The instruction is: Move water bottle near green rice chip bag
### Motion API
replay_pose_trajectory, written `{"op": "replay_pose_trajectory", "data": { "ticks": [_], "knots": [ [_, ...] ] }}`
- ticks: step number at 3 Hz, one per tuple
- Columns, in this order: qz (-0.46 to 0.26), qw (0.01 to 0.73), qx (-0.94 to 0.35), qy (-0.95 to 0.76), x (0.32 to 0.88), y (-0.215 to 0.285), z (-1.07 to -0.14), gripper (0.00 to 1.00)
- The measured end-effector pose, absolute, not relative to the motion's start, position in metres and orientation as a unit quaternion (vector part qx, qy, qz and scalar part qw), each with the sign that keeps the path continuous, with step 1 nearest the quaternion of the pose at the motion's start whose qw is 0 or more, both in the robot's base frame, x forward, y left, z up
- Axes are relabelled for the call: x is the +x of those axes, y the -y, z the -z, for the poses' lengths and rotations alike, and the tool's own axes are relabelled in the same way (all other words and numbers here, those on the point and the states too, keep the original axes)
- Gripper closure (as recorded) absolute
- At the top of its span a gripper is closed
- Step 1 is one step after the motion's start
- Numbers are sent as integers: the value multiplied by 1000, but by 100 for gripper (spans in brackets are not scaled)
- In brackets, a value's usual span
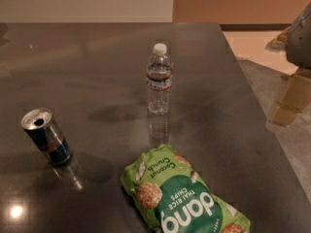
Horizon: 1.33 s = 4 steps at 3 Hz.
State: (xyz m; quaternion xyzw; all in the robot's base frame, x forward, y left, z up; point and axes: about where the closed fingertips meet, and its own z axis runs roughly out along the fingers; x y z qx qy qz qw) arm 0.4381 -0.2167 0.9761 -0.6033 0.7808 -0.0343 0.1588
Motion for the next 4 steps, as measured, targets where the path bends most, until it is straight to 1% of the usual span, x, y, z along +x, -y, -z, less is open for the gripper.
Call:
{"op": "replay_pose_trajectory", "data": {
  "ticks": [1,2,4],
  "knots": [
    [34,159,-603,-781,438,217,-976,0],
    [11,164,-600,-783,449,209,-978,0],
    [-53,214,-605,-765,499,144,-973,0]
  ]
}}
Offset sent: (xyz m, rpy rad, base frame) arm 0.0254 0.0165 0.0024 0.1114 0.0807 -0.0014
